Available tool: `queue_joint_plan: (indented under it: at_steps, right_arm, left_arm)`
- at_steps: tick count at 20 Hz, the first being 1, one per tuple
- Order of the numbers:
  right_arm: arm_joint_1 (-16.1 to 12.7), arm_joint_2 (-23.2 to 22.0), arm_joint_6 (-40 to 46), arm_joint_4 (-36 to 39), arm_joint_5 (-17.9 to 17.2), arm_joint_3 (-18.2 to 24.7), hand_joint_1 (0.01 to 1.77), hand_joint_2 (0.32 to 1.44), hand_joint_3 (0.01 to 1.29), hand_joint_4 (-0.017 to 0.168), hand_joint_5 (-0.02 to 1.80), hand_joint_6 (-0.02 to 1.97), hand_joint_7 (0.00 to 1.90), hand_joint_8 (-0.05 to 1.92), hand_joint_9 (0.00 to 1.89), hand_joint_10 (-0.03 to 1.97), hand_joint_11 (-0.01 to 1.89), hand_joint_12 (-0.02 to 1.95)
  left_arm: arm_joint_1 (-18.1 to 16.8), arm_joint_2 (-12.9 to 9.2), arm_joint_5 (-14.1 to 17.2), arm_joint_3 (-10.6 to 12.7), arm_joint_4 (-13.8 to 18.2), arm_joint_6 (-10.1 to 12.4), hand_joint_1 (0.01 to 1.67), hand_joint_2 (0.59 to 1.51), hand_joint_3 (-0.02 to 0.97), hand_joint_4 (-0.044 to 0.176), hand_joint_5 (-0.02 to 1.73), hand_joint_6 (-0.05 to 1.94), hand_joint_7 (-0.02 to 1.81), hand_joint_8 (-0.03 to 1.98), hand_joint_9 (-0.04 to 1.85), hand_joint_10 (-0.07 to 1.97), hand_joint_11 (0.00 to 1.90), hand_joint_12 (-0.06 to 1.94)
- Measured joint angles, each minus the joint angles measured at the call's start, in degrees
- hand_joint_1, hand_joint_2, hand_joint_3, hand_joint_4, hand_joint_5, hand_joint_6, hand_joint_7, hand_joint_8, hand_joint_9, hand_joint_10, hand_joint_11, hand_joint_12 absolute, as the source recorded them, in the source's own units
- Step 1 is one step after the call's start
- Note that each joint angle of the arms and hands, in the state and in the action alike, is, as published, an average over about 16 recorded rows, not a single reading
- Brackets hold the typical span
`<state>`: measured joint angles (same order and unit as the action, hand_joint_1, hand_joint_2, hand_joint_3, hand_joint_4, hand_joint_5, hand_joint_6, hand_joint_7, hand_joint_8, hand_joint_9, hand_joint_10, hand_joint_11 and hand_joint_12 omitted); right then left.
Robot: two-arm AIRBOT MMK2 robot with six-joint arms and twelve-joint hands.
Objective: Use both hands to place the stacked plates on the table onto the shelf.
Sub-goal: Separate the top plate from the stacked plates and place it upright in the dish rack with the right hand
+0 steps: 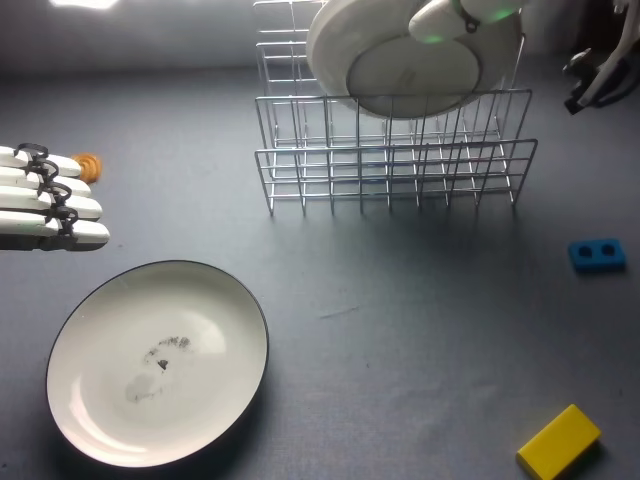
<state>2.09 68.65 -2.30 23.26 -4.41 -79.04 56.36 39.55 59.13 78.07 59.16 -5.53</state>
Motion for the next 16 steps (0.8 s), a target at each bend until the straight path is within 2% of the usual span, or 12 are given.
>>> queue_joint_plan:
  at_steps: [10, 16]
  right_arm:
    - [3.4, 2.7, 0.2, -1.3, -0.6, -3.0, 1.23, 1.04, 0.01, 0.009, 0.96, 0.86, 1.11, 0.78, 1.24, -0.01, 0.86, 0.90]
    - [4.7, 3.2, 0.2, -1.7, -1.3, -3.7, 1.21, 1.07, 0.01, 0.002, 0.94, 0.87, 1.07, 0.51, 1.15, 0.00, 0.85, 0.85]
  left_arm:
    - [0.1, 0.1, -0.3, 0.5, -0.1, 0.0, 0.02, 1.183, 0.008, 0.005, 0.11, 0.01, 0.09, 0.02, 0.09, 0.01, 0.05, 0.03]
    - [0.3, 0.3, -0.3, 0.6, 0.1, 0.0, 0.02, 1.183, 0.008, 0.005, 0.12, 0.01, 0.11, 0.02, 0.10, 0.01, 0.04, 0.04]
